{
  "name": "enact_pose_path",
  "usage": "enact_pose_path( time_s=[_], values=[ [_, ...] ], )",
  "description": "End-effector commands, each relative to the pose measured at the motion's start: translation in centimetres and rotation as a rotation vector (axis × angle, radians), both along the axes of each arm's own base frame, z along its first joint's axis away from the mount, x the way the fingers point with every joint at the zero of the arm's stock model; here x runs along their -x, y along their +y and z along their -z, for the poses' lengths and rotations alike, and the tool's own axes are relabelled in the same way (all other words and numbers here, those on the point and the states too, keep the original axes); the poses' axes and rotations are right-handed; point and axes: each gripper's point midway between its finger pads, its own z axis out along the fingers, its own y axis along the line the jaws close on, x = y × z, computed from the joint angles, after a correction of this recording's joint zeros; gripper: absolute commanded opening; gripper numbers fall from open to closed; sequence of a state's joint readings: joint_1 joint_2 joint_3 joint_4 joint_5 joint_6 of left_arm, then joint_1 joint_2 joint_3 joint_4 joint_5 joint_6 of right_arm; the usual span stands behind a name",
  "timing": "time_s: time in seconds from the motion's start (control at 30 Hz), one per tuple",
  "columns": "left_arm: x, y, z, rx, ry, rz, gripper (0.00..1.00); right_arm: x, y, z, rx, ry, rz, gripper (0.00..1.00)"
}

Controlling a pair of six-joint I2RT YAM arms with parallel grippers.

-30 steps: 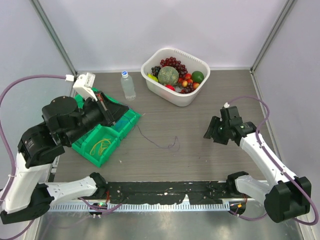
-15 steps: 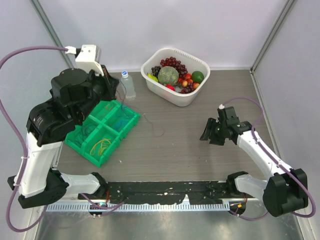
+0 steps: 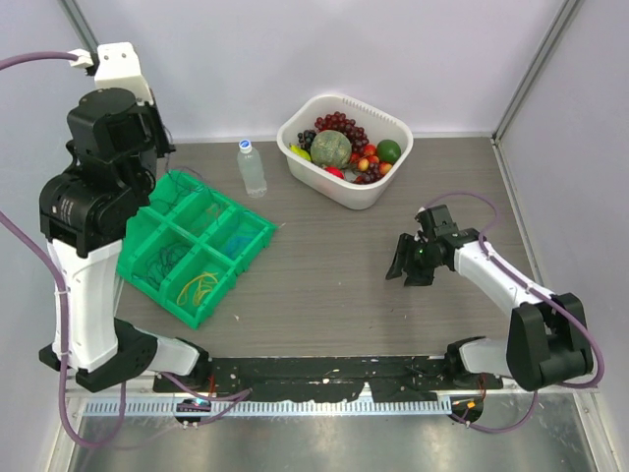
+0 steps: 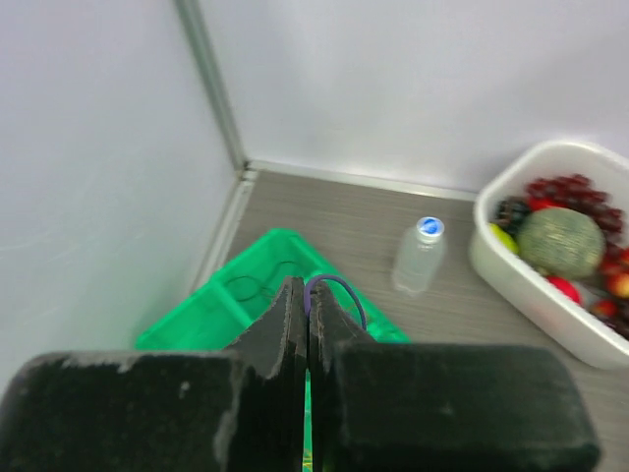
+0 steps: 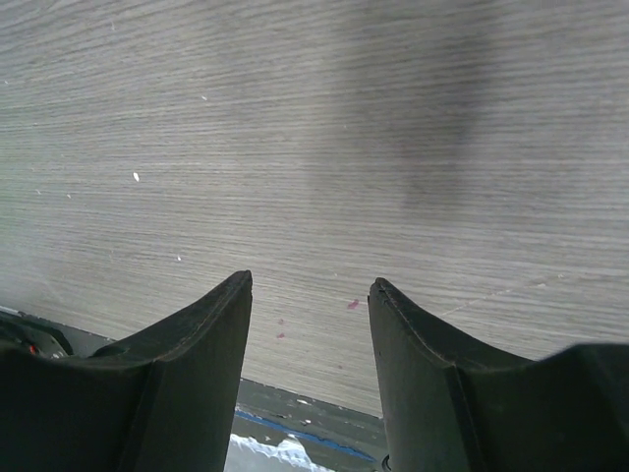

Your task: Untangle the cables

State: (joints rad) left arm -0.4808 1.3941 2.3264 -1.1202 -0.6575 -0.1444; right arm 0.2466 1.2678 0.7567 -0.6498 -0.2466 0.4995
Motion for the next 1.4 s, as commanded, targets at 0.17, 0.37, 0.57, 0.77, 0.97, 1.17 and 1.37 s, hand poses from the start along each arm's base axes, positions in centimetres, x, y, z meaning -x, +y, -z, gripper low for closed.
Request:
enact_pose_path(
  time_s=[0.17,0.37,0.57,0.77,0.97,1.17,1.37],
  values=[
    [-0.8,7.5,-0.4,-0.166,0.028,-0.263,0.00,-2.6,1.3,-1.6,-0.044,-0.059,-0.072,0.55],
    [-1.5,10.0,3.6,-0.078,0.121,-0.376,0.00,-2.5,1.4,-0.8,-0.045,-0.046,-0.073,0.55],
    [-0.8,12.8,7.4,-0.040,0.199,-0.498,0.00,-2.9,2.0,-0.6,-0.070,-0.030,-0.082,0.55],
    [-1.1,13.6,11.0,0.030,0.262,-0.538,0.00,-2.7,1.9,-0.3,-0.068,-0.029,-0.085,0.54],
    [-1.0,15.0,15.1,0.193,0.298,-0.663,0.00,-2.8,1.8,-0.1,-0.060,-0.036,-0.085,0.54],
    [-0.5,15.4,21.7,0.425,0.321,-0.790,0.00,-2.9,1.9,-0.4,-0.067,-0.047,-0.088,0.54],
    [-0.6,15.5,27.5,0.547,0.358,-0.875,0.00,-2.8,1.8,-0.6,-0.064,-0.060,-0.089,0.54]
  ],
)
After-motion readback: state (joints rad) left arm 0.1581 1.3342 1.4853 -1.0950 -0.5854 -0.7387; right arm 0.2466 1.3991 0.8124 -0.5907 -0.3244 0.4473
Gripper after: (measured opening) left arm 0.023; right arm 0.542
